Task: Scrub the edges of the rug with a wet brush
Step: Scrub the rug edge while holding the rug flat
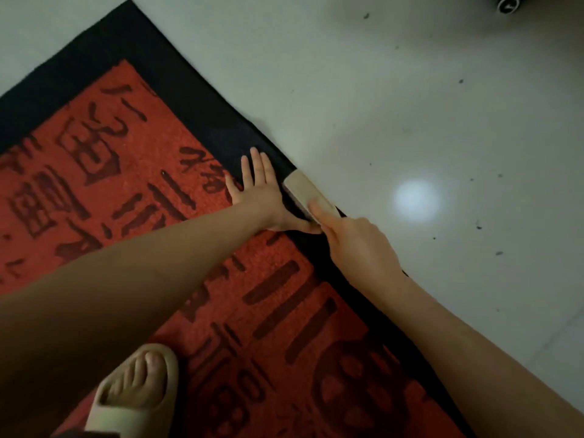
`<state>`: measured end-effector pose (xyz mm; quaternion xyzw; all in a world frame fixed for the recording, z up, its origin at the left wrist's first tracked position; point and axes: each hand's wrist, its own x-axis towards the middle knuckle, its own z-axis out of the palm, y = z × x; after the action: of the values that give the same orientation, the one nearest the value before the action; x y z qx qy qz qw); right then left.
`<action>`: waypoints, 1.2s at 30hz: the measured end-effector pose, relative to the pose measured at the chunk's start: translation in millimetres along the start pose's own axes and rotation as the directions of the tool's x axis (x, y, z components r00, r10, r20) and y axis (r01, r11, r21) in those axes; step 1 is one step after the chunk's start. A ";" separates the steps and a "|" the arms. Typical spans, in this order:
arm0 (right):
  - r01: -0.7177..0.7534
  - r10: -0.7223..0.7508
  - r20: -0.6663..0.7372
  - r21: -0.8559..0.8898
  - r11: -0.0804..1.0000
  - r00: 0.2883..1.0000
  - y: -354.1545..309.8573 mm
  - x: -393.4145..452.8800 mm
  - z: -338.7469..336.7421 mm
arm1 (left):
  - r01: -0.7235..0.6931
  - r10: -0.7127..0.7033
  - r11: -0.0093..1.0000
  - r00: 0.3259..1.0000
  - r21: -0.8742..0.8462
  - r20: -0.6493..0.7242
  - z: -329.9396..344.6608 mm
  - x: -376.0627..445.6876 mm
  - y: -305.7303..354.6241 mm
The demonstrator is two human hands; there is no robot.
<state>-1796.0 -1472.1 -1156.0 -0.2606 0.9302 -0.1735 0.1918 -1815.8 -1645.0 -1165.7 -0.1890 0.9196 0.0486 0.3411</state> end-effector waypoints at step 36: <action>0.021 -0.020 -0.048 0.016 1.000 0.999 -128.9 180.5 19.0 | -0.361 0.262 0.867 0.916 -0.344 -0.303 -39.6 87.3 -150.5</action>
<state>-1876.3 -1679.5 -1166.1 -0.2641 0.9304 -0.1893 0.1696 -1843.4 -1820.1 -1186.0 -0.1059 0.9443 0.2629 0.1670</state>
